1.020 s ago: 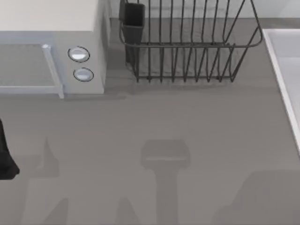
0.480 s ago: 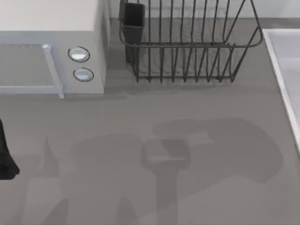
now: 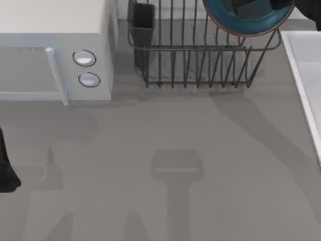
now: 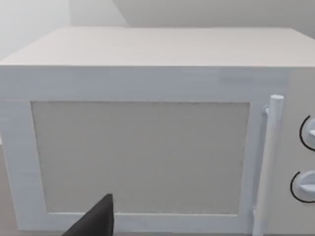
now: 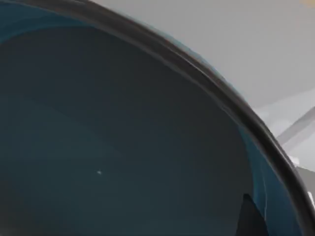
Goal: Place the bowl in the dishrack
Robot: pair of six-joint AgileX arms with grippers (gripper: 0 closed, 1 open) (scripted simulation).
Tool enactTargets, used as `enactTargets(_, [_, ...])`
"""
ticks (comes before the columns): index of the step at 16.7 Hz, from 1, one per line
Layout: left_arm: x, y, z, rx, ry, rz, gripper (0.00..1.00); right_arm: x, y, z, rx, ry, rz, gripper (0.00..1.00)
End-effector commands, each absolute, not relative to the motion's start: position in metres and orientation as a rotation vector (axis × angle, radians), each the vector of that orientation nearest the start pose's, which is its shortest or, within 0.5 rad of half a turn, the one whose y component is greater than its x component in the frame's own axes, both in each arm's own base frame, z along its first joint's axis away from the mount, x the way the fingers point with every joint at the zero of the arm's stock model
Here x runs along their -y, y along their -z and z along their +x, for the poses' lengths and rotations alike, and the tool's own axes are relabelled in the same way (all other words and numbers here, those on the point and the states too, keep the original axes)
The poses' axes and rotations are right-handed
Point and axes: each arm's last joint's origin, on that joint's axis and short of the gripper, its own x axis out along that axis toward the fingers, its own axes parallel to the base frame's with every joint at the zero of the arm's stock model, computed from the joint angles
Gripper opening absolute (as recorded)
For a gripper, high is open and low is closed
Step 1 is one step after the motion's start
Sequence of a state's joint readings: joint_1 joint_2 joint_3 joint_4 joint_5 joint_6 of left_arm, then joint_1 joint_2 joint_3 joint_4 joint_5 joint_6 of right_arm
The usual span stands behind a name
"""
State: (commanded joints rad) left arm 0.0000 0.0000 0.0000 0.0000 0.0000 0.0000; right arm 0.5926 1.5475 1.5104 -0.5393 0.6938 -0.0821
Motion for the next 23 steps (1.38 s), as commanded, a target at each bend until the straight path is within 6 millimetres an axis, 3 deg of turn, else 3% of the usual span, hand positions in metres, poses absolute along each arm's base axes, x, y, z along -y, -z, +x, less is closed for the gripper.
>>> enactTargets(2, [0.001,-0.160,0.106,0.000,0.000,0.000,1.00,-0.220,-0.378,0.264,-0.293,0.036,-0.334,0.00])
enactTargets(4, [0.001,-0.160,0.106,0.000,0.000,0.000,1.00,-0.246,-0.392,0.233,-0.160,0.011,-0.215,0.00])
enactTargets(7, [0.001,-0.160,0.106,0.000,0.000,0.000,1.00,-0.262,-0.411,0.196,-0.040,0.002,-0.064,0.00])
enactTargets(10, [0.001,-0.160,0.106,0.000,0.000,0.000,1.00,-0.264,-0.419,0.182,0.000,0.010,0.000,0.00])
enactTargets(15, [0.001,-0.160,0.106,0.000,0.000,0.000,1.00,-0.265,-0.418,0.185,-0.002,0.010,-0.002,0.00])
enactTargets(17, [0.001,-0.160,0.106,0.000,0.000,0.000,1.00,-0.272,-0.410,0.196,-0.004,0.009,-0.006,0.00])
enactTargets(20, [0.001,-0.160,0.106,0.000,0.000,0.000,1.00,-0.289,-0.378,0.234,-0.007,0.003,-0.009,0.00])
enactTargets(23, [0.001,-0.160,0.106,0.000,0.000,0.000,1.00,-0.299,-0.328,0.288,0.003,0.002,0.007,0.00])
